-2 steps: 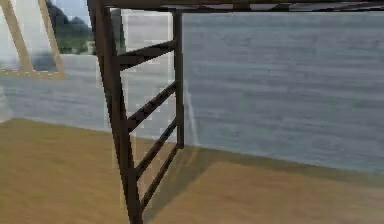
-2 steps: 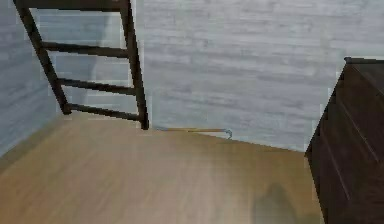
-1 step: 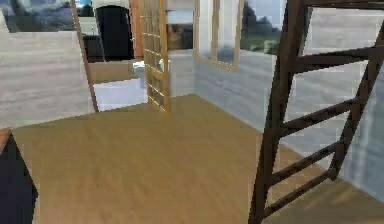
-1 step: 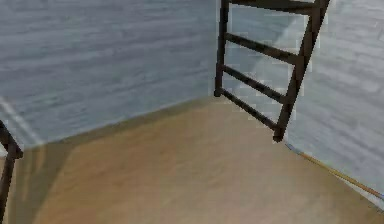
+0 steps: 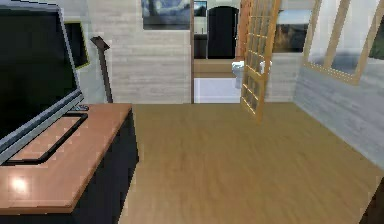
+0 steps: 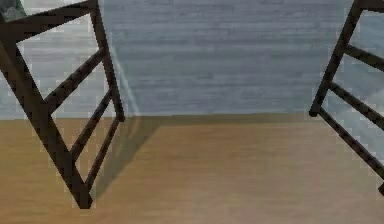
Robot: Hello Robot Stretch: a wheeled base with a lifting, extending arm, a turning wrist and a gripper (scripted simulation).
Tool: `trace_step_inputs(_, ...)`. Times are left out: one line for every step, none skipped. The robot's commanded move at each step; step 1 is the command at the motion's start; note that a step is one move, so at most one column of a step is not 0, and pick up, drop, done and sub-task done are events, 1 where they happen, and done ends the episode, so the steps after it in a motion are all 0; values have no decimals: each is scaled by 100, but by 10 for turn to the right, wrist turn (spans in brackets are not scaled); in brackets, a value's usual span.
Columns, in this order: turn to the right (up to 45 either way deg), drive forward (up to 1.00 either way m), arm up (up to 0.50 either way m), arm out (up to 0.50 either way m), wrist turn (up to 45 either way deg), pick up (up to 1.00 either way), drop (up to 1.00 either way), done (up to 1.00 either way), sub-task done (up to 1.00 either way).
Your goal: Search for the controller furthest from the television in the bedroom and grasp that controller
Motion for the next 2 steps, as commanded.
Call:
trace_step_inputs(0,35,0,0,0,0,0,0,0)
trace_step_inputs(-450,0,0,0,0,0,0,0,0)
